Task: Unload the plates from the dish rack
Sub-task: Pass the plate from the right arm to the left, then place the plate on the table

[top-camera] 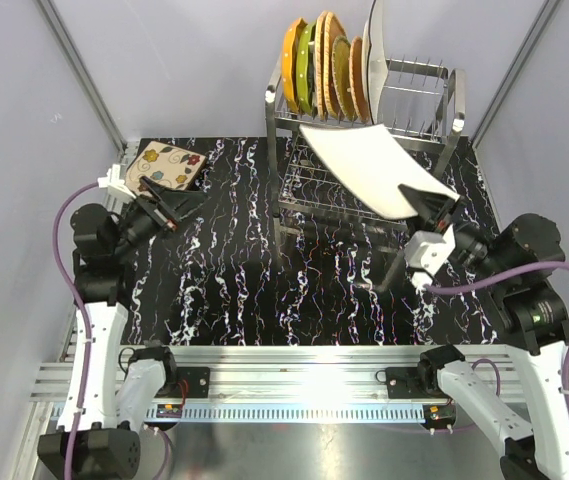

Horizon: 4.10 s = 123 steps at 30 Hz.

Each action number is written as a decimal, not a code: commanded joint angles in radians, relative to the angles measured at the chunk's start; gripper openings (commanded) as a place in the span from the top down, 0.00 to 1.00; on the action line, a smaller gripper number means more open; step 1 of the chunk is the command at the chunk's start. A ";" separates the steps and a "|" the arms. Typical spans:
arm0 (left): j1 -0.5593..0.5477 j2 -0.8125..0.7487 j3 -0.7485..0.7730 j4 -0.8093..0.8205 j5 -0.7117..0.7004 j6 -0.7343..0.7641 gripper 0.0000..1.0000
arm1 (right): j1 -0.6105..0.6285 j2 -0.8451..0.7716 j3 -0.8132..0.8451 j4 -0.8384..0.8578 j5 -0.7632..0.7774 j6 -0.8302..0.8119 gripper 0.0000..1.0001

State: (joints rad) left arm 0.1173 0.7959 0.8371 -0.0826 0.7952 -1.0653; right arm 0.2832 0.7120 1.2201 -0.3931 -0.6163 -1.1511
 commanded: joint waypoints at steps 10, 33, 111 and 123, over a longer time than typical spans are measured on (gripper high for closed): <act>-0.336 -0.032 -0.121 0.265 -0.241 -0.295 0.01 | -0.001 -0.094 -0.105 -0.016 -0.270 -0.216 1.00; -0.742 0.157 0.036 -0.071 -0.544 -0.421 0.01 | 0.025 -0.080 -0.317 -0.101 -0.312 -0.430 1.00; -0.625 0.200 -0.424 0.684 -0.317 0.001 1.00 | 0.537 -0.083 -0.488 0.065 0.256 0.456 0.13; -0.357 0.075 -0.544 0.558 -0.208 0.083 1.00 | 0.537 -0.092 -0.488 0.036 0.349 0.602 0.10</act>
State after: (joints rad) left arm -0.2867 0.9302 0.2787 0.3119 0.4927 -1.0222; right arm 0.8116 0.6308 0.7029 -0.3470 -0.2974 -0.6029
